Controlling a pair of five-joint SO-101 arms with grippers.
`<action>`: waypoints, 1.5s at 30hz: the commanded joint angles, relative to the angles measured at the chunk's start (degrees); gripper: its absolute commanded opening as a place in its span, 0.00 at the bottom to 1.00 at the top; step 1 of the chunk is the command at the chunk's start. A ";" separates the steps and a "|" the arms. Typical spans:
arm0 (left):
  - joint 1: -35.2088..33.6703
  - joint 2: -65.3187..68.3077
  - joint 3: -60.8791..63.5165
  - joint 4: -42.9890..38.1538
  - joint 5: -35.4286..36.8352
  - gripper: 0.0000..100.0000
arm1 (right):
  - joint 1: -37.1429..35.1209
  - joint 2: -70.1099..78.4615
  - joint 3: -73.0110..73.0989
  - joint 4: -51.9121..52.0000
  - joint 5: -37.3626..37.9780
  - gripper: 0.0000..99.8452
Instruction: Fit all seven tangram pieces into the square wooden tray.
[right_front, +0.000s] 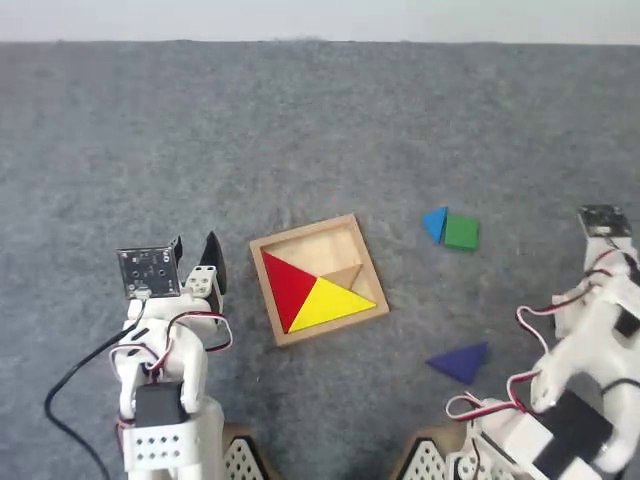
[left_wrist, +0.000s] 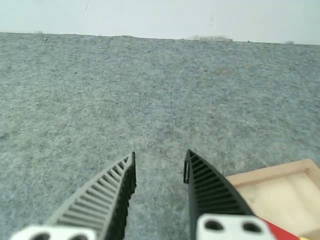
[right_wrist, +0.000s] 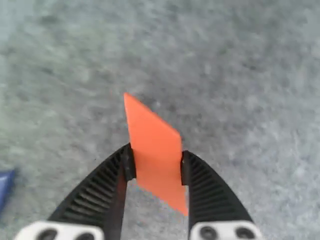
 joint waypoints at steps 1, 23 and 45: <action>0.35 -0.88 -0.48 0.88 -0.70 0.15 | 3.47 -3.30 -0.35 -1.54 1.32 0.16; 0.44 -0.88 -0.48 0.97 -0.70 0.15 | -4.35 -3.30 4.31 0.31 1.85 0.18; 0.44 -0.88 -0.48 0.97 -0.70 0.15 | 8.22 11.21 3.69 -12.00 8.09 0.14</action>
